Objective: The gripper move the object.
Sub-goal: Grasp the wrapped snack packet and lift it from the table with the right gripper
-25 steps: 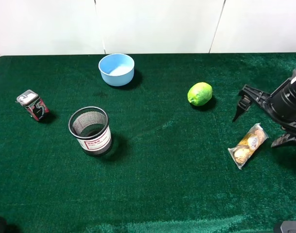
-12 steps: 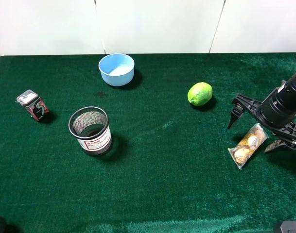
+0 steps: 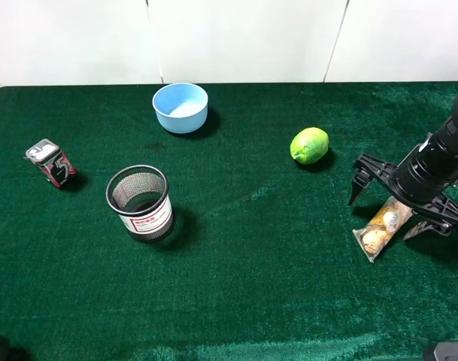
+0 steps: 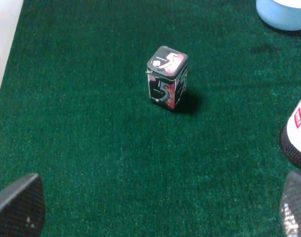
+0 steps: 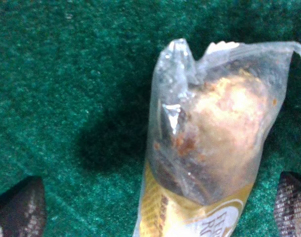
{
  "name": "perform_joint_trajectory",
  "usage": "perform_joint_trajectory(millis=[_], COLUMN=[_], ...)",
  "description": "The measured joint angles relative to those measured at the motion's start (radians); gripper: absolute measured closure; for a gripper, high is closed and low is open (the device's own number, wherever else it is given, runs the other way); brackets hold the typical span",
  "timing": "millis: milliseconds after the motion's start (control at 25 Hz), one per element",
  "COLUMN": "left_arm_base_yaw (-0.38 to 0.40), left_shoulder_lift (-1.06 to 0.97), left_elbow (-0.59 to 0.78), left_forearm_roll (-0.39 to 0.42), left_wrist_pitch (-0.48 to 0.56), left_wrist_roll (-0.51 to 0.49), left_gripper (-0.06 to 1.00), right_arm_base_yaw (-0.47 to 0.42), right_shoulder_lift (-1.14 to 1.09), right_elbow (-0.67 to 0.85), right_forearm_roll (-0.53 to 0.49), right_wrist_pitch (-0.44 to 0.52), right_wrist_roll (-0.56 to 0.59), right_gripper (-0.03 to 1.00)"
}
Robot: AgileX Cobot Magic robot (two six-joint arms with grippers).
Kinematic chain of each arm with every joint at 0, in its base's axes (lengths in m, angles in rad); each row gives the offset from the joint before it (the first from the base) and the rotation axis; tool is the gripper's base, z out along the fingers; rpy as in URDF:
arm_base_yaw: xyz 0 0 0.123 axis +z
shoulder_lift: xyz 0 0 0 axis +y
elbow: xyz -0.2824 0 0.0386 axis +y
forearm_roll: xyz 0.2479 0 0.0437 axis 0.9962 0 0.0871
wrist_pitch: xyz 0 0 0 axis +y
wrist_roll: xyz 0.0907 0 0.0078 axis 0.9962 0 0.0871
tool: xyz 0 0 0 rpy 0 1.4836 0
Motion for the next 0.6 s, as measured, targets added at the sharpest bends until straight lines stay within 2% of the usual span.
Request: perform_joint_trajectory(millis=[400,600], left_arm_base_yaw=[0.0,0.0], left_shoulder_lift=[0.0,0.0], left_elbow=[0.0,0.0], left_forearm_roll=[0.0,0.0], left_wrist_pitch=[0.0,0.0], left_wrist_roll=[0.0,0.0], left_gripper=[-0.02,-0.02], right_arm_base_yaw=[0.0,0.0], right_shoulder_lift=[0.048,0.048], right_elbow=[0.0,0.0], right_forearm_roll=[0.003,0.003], right_wrist_pitch=[-0.001,-0.001], right_wrist_roll=[0.0,0.002], right_gripper=[0.3,0.54])
